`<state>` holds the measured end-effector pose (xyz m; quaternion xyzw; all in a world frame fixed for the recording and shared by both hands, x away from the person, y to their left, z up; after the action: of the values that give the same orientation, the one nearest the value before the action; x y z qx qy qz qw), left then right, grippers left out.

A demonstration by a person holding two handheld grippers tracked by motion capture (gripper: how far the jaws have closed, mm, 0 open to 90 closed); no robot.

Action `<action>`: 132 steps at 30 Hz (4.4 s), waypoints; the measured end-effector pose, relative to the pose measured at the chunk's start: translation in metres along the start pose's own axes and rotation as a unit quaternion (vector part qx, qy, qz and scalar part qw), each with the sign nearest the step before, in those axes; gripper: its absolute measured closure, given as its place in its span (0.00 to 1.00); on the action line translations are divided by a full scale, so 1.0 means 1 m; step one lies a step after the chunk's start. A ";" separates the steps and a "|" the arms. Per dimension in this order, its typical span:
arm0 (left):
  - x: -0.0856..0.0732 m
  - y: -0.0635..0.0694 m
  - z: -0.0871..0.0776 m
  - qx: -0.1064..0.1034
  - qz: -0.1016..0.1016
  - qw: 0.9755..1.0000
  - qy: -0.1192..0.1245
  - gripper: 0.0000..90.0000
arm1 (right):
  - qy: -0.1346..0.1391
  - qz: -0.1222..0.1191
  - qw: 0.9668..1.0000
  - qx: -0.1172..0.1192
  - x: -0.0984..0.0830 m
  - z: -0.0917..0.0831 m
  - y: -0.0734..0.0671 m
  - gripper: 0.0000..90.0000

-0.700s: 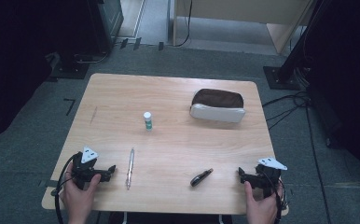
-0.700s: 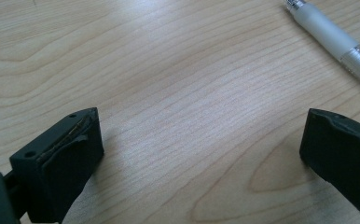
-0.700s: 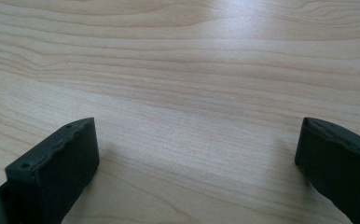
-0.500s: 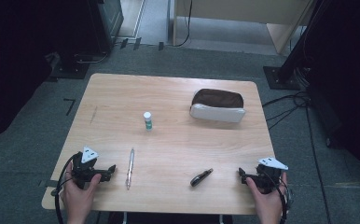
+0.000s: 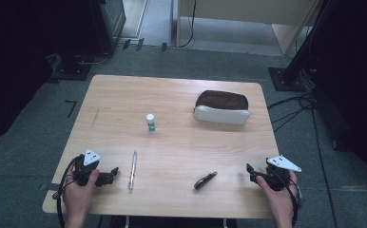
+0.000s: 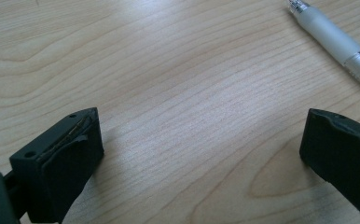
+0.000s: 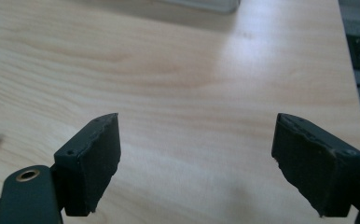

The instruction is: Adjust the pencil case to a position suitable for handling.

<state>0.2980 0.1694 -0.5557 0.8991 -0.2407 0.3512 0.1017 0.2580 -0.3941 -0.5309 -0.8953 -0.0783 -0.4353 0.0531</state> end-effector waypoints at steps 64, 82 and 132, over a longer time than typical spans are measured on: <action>-0.001 0.000 0.000 -0.003 0.003 1.000 0.001 0.00 | 0.063 -0.173 0.979 0.085 0.182 0.086 -0.055 0.33; -0.001 0.000 0.000 -0.003 0.003 1.000 0.001 0.00 | 0.011 -0.252 0.963 0.098 0.167 0.122 -0.053 0.39; -0.001 0.000 0.000 -0.004 0.003 1.000 0.001 0.00 | -0.012 -0.339 0.931 0.137 0.167 0.113 -0.146 0.94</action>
<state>0.2973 0.1697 -0.5558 0.8977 -0.2448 0.3512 0.1040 0.4200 -0.2161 -0.4649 -0.8048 -0.4368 -0.4012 0.0235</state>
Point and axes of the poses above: each handheld gripper's, and its own axes: z roughly forward along the jaws, x roughly out of its top, y roughly to its right, the point moved 5 cm from there along z, roughly forward along the jaws, and after that the axes turned 2 degrees about -x, right-handed, at the moved point
